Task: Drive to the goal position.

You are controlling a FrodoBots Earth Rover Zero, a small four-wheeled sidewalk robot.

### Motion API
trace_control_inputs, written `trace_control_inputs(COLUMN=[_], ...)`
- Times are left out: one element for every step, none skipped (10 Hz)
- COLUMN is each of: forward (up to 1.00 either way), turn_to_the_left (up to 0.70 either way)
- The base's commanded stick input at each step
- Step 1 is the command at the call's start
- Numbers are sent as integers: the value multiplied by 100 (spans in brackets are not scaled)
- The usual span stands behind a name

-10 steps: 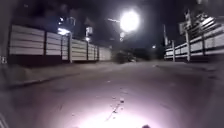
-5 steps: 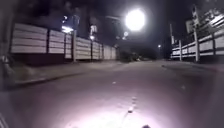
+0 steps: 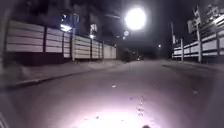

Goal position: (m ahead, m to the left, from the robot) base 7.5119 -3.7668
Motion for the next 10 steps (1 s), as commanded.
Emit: trace_control_inputs(forward=[70, 70, 70, 70, 70, 70, 70, 70, 70, 70], turn_to_the_left=[0, 0, 0, 0, 0, 0, 0, 0, 0, 0])
